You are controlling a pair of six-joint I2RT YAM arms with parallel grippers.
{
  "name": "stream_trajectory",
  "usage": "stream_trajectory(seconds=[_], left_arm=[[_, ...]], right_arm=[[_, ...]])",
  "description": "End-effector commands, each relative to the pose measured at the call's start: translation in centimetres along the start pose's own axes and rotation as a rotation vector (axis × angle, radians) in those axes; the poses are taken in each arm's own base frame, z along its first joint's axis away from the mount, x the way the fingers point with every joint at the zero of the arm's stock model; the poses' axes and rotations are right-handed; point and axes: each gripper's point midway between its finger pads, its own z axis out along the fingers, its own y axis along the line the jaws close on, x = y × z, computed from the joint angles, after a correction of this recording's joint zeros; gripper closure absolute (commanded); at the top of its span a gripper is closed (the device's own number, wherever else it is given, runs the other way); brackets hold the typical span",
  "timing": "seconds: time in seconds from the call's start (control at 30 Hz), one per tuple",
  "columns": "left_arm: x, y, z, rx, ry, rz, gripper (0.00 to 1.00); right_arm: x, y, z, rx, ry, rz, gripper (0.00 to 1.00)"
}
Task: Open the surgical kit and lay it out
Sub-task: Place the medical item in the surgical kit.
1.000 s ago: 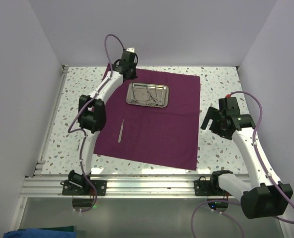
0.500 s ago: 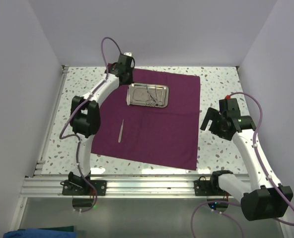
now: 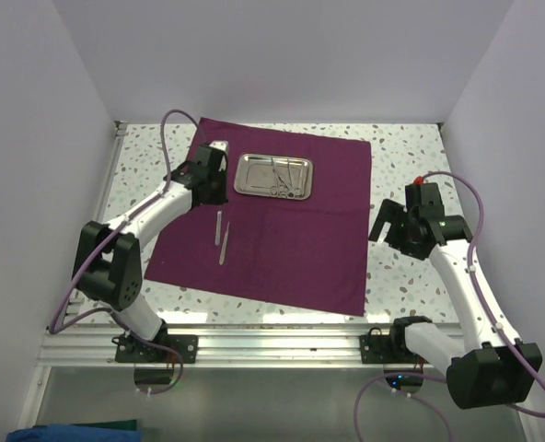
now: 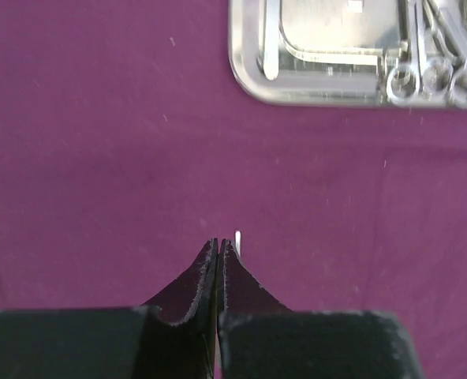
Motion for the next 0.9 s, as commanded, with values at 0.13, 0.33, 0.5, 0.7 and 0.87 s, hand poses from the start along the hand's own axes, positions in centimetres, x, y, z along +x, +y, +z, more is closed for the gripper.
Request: stream_trajectory(seconds=[0.13,0.33,0.5,0.7,0.87], left_arm=[[3.9,-1.0,0.2,0.055,0.035,0.016,1.00],[3.6,-0.6,1.8,-0.003,0.047,0.027,0.93],[-1.7,-1.8,2.8,-0.013,-0.032,0.043,0.57],[-8.5,-4.4,6.1,0.020,-0.094,0.061,0.55],[-10.3,-5.5,10.8,0.033,-0.065,0.066,0.57]], right_arm=[[-0.2,0.4,0.0,-0.022,-0.010,-0.020,0.07],[-0.2,0.0,-0.6,-0.011,-0.025,-0.015,0.07],[-0.3,-0.2,-0.9,-0.005,-0.043,-0.006,0.07],[-0.5,-0.3,-1.0,0.009,-0.049,0.009,0.07],[-1.5,-0.4,-1.3,0.031,-0.072,0.018,0.07]])
